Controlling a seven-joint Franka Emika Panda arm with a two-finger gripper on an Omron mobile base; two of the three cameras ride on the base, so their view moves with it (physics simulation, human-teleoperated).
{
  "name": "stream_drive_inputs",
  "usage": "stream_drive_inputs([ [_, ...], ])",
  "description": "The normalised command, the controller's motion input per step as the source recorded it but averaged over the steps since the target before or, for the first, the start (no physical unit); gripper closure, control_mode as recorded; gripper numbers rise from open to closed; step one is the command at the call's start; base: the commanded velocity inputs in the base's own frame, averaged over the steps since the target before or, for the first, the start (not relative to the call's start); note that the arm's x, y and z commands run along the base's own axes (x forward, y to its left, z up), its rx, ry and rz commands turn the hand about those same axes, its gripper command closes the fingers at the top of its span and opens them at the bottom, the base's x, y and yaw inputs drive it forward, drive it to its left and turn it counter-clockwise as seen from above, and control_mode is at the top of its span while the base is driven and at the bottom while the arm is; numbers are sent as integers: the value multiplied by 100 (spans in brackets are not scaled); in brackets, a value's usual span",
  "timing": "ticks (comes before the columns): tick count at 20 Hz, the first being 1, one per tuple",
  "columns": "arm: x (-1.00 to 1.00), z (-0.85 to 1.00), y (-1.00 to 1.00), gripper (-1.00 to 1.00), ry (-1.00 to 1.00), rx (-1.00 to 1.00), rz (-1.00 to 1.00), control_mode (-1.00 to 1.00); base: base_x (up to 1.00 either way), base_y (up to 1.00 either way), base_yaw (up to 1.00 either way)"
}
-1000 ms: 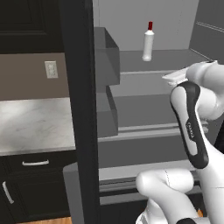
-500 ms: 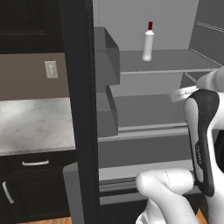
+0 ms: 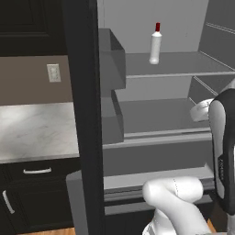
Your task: Place the liquors on the top shelf of the fridge to keep them out of children's reach, and place the apple on lower shelves for easy access.
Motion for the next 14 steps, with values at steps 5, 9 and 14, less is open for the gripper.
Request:
stream_drive_inputs([
  [5,-20,-10,0,-100,2,0,0,100,-55,0,0],
  [9,0,0,0,-100,0,0,0,100,-100,0,7],
  [14,0,0,0,-100,0,0,0,100,-100,8,21],
])
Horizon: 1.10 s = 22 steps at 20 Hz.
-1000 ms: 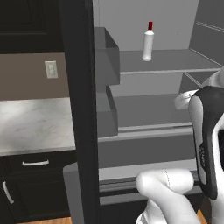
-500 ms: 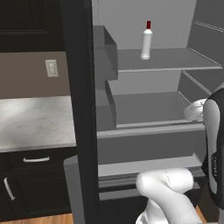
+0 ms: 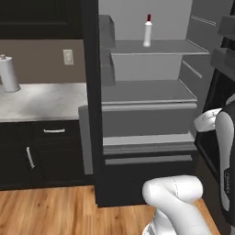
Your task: Place the liquors on the top shelf of the fridge to keep them out of children's reach, and place the apple on lower shelves for easy access.
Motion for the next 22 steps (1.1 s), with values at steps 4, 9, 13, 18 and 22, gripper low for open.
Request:
stream_drive_inputs([
  [4,0,0,0,-100,0,0,0,100,-54,92,32],
  [9,0,0,0,-100,0,0,0,100,-4,100,46],
  [13,0,0,0,-100,0,0,0,100,25,100,41],
  [18,0,0,0,-100,0,0,0,100,83,100,12],
  [22,0,0,0,-100,0,0,0,100,100,95,-4],
])
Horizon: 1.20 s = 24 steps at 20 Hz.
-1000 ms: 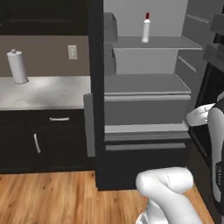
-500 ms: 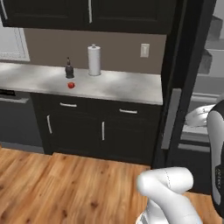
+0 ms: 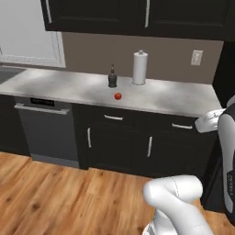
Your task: Place the liquors on the top shelf of the fridge to keep them out of children's reach, and place the apple on lower shelves for easy access.
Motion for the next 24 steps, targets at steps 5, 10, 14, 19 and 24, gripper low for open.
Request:
stream_drive_inputs([
  [5,0,0,0,-100,0,0,0,100,100,84,-17],
  [10,0,0,0,-100,0,0,0,100,99,65,-23],
  [14,0,0,0,-100,0,0,0,100,89,39,-25],
  [19,0,0,0,-100,0,0,0,100,86,33,-24],
  [24,0,0,0,-100,0,0,0,100,66,24,-22],
])
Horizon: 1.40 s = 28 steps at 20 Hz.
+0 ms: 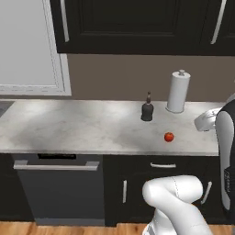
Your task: Place the liquors on the top shelf of the fridge to keep them out of children's reach, and place the apple on lower shelves for easy access.
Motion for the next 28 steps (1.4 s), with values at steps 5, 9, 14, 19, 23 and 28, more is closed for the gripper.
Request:
stream_drive_inputs([
  [5,0,0,0,-100,0,0,0,100,58,24,-20],
  [9,0,0,0,-100,0,0,0,100,57,28,-20],
  [14,0,0,0,-100,0,0,0,100,60,34,-20],
  [19,0,0,0,-100,0,0,0,100,51,26,-18],
  [23,47,-56,3,-100,-23,0,-15,-100,0,0,0],
  [28,57,-68,0,-100,-19,0,-5,-100,0,0,0],
])
